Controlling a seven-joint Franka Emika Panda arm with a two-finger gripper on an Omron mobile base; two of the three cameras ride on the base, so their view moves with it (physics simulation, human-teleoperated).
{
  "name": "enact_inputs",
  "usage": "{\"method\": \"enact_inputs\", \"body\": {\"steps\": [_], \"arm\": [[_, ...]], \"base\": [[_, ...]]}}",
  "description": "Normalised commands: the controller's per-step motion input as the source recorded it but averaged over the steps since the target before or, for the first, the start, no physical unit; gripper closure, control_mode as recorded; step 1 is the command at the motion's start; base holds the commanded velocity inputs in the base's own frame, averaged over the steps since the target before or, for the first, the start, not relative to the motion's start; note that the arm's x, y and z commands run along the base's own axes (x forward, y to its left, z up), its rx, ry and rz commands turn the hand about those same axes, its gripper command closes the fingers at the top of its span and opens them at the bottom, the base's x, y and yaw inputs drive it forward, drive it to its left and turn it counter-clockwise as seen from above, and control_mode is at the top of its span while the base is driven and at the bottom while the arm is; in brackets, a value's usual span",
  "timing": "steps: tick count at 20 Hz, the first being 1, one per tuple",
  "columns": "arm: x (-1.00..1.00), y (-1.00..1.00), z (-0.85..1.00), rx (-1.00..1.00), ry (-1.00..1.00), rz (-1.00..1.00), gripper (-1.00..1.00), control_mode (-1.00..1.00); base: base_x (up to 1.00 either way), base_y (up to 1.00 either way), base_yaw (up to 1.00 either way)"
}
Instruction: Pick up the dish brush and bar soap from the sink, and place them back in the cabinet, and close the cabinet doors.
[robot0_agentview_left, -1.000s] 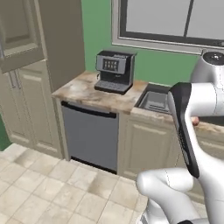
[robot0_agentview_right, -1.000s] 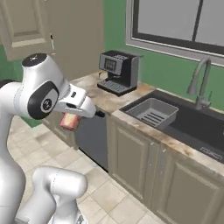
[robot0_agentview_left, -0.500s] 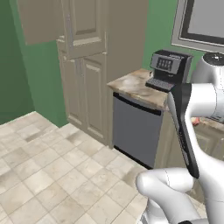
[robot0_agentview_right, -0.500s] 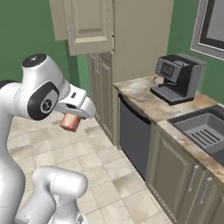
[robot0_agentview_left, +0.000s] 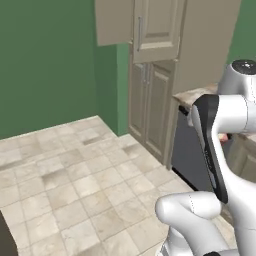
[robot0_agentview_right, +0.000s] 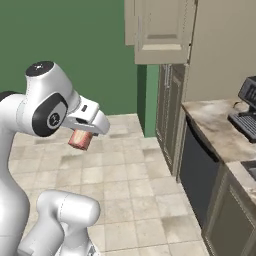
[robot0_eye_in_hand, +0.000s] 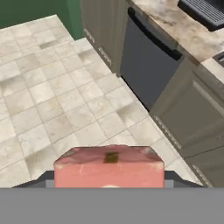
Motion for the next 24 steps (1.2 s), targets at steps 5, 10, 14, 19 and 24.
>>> {"method": "enact_inputs", "body": {"steps": [5,10,14,19,24], "arm": [[0.0,0.0,0.0,0.0,0.0,0.0,1.0,1.0],[0.0,0.0,0.0,0.0,0.0,0.0,1.0,1.0],[0.0,0.0,0.0,0.0,0.0,0.0,1.0,1.0],[0.0,0.0,0.0,0.0,0.0,0.0,1.0,1.0],[0.0,0.0,0.0,0.0,0.0,0.0,1.0,1.0]], "base": [[0.0,0.0,0.48],[0.13,-0.12,0.41],[0.22,-0.21,0.33],[0.54,-0.04,0.19],[0.79,0.02,0.04]]}}
